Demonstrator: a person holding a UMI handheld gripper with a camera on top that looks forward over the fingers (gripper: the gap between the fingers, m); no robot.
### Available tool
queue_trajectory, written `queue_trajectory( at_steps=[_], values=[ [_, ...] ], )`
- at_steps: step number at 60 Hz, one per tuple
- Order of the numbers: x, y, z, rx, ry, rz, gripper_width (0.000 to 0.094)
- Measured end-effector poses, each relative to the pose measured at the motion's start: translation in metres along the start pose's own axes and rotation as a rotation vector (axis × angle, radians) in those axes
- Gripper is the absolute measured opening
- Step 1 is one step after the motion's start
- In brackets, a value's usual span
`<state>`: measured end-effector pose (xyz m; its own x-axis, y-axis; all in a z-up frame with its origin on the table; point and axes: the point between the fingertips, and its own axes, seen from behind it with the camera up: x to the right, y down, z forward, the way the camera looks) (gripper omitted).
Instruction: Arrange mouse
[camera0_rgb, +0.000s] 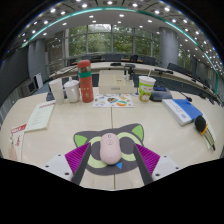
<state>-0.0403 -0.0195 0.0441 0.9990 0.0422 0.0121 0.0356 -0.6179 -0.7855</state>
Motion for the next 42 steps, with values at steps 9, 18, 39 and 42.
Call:
queue_trajectory(
  at_steps=[9, 18, 39, 42],
  values=[
    [-0.006, -0.008, -0.082, 0.03, 0.043, -0.021, 0.0853],
    [-0.017, -0.002, -0.173, 0.072, 0.105, -0.048, 0.0856],
    [-0.047, 0.023, -0.287, 0.125, 0.136, -0.044, 0.0853],
    [-0.049, 0.023, -0.293, 0.133, 0.135, -0.05, 0.0852]
  ],
)
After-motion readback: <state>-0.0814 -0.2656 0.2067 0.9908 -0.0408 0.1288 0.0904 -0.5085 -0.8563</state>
